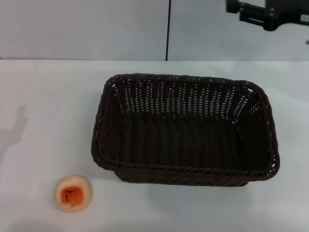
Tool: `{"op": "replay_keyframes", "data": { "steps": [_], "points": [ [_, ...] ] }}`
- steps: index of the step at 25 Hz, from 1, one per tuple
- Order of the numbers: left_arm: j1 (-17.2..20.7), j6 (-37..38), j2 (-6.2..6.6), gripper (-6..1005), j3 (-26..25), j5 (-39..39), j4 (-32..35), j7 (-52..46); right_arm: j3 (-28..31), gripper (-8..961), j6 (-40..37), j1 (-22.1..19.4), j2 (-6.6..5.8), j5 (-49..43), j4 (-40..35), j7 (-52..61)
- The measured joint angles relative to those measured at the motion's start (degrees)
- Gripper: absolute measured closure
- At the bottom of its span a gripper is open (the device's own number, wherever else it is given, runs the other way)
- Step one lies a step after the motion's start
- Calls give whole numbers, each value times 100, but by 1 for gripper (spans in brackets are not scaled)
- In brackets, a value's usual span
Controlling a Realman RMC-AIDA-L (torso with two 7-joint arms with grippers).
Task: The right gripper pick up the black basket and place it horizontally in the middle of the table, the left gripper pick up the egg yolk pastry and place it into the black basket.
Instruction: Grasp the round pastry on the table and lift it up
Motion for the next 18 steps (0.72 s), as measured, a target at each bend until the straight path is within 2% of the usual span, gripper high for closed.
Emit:
{"op": "replay_keyframes", "data": {
  "steps": [2, 3, 4, 7, 8, 11, 13, 16, 18],
  "points": [
    [-25, 16, 4, 326, 79, -1, 131, -112, 108, 495, 130, -291, 108, 417, 150, -222],
    [-38, 39, 6, 327, 138, 0, 229, -186, 229, 495, 168, -567, 139, 972, 482, -503],
    [-38, 39, 6, 327, 138, 0, 229, -186, 229, 495, 168, -567, 139, 972, 482, -503],
    [-47, 67, 7, 329, 201, 0, 333, -258, 431, 495, 118, -931, 118, 1721, 971, -844],
    [-32, 215, 14, 330, 369, 0, 729, -544, 573, 495, 62, -1170, 112, 2107, 1159, -988],
    [9, 364, 38, 332, 498, -1, 1054, -743, 698, 495, -43, -1401, 126, 2480, 1258, -1106],
    [47, 429, 97, 334, 804, -1, 1394, -1000, 785, 495, -154, -1546, 136, 2738, 1379, -1186],
    [68, 425, 127, 336, 951, 0, 1506, -1124, 968, 495, -333, -1739, 133, 3075, 1625, -1337],
    [160, 478, 212, 337, 1485, -1, 1828, -1350, 1338, 496, -479, -1836, 132, 3150, 1885, -1432]
  ]
}}
